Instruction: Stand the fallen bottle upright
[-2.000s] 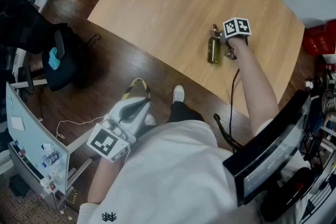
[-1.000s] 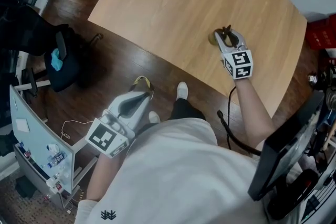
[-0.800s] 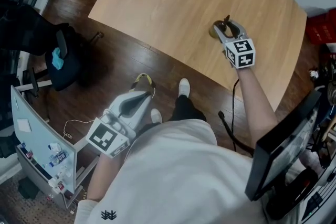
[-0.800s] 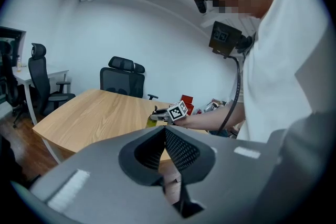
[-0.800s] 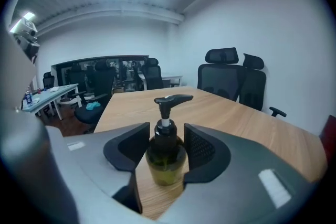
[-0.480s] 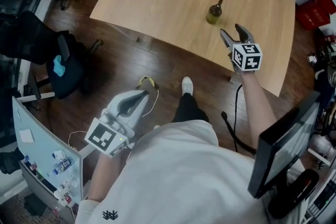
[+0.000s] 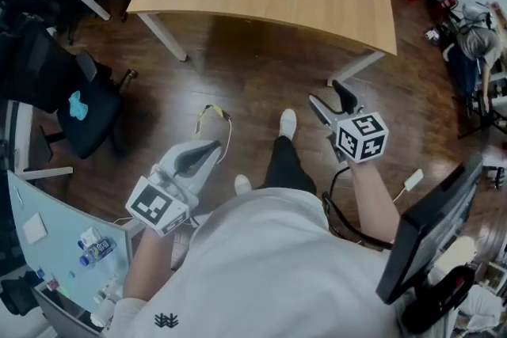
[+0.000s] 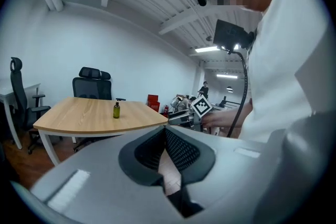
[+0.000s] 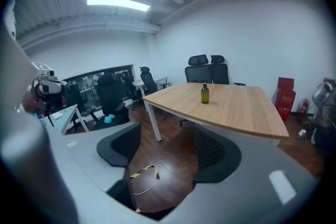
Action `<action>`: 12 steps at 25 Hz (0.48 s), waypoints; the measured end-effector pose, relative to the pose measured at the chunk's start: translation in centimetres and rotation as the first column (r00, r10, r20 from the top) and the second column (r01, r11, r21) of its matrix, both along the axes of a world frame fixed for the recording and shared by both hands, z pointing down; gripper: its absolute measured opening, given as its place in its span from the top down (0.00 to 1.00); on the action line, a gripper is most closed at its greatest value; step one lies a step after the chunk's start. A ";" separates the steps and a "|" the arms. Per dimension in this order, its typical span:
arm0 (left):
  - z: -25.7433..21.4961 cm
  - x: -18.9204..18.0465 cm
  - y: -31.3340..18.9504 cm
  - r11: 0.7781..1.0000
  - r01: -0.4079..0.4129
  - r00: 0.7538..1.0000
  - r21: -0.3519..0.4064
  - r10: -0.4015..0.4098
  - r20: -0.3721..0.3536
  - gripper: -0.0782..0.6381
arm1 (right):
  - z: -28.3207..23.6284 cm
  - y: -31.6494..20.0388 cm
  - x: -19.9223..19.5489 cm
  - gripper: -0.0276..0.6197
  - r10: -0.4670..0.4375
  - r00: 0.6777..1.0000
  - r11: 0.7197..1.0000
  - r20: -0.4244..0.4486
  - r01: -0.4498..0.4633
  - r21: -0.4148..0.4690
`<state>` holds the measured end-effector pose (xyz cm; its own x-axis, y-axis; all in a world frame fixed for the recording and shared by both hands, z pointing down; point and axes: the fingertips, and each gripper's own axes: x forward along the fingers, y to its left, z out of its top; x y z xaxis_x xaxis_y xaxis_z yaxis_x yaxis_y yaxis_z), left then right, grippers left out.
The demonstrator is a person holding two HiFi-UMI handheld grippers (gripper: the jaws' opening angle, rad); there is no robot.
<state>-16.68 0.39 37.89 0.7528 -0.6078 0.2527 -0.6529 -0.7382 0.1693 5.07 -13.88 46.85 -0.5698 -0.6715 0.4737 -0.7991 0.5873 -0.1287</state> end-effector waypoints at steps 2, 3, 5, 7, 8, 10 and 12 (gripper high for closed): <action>0.2 -0.3 2.7 1.000 -0.017 1.000 -0.010 0.017 0.000 0.89 | -1.1 4.7 -0.4 0.46 -0.016 1.000 1.000 0.009 0.016 -0.010; 0.4 -0.4 4.0 1.000 -0.021 1.000 -0.013 0.021 0.002 0.89 | -1.7 6.7 -0.4 0.46 -0.028 1.000 1.000 0.011 0.029 -0.010; 0.6 0.1 5.8 1.000 -0.028 1.000 -0.011 0.028 0.005 0.89 | -3.1 10.0 -0.1 0.46 -0.045 0.999 0.999 0.016 0.045 0.003; 0.5 0.8 7.0 0.999 -0.033 0.999 0.001 0.033 0.001 0.89 | -4.3 12.6 0.3 0.46 -0.058 0.998 0.998 0.009 0.058 0.030; 0.2 1.2 7.6 0.999 -0.033 0.999 0.011 0.033 -0.002 0.89 | -4.9 13.7 0.3 0.46 -0.066 0.998 0.997 0.008 0.065 0.047; -0.2 2.4 9.0 0.999 -0.033 0.999 0.035 0.033 -0.006 0.89 | -6.0 15.9 0.6 0.46 -0.083 0.996 0.994 0.018 0.081 0.079; -0.4 4.1 10.4 0.997 -0.043 0.999 0.061 0.044 -0.012 0.89 | -7.1 18.5 1.7 0.46 -0.088 0.996 0.990 0.024 0.085 0.112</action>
